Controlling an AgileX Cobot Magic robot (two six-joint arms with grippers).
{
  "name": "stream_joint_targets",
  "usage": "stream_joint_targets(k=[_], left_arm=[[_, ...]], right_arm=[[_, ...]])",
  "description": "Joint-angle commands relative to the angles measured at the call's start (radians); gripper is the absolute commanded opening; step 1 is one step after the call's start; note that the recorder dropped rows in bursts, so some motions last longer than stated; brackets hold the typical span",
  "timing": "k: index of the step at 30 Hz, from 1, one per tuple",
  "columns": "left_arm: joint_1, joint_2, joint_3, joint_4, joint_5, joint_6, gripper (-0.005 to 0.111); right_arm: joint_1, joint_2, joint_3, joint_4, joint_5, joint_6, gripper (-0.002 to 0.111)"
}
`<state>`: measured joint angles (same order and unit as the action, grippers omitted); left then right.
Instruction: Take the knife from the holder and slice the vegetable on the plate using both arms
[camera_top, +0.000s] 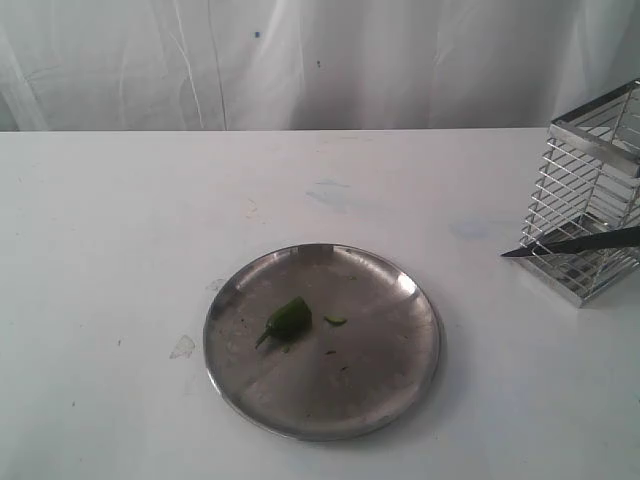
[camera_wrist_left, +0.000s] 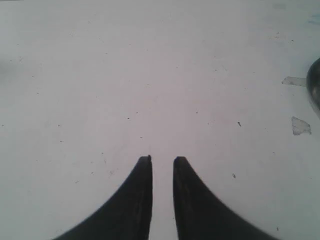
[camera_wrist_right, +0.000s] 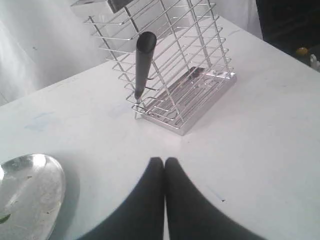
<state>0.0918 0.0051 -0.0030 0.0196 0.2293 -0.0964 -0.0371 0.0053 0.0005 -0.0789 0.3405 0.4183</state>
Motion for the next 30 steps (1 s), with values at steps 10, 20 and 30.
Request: stream_joint_targets(k=[10,20,30], left_arm=[[-0.061,-0.005,0.003,-0.011,0.004,0.000,0.022],[-0.117,-0.005,0.003,-0.011,0.004,0.000,0.022],[-0.117,-0.005,0.003,-0.011,0.004,0.000,0.022]], right_arm=[[0.007,-0.005,-0.001,-0.248,-0.067,-0.150,0.000],[0.007,-0.005,-0.001,-0.231,-0.643,0.015,0.000],[0.007,0.074,-0.386,0.079,-1.133,-0.118,0.000]])
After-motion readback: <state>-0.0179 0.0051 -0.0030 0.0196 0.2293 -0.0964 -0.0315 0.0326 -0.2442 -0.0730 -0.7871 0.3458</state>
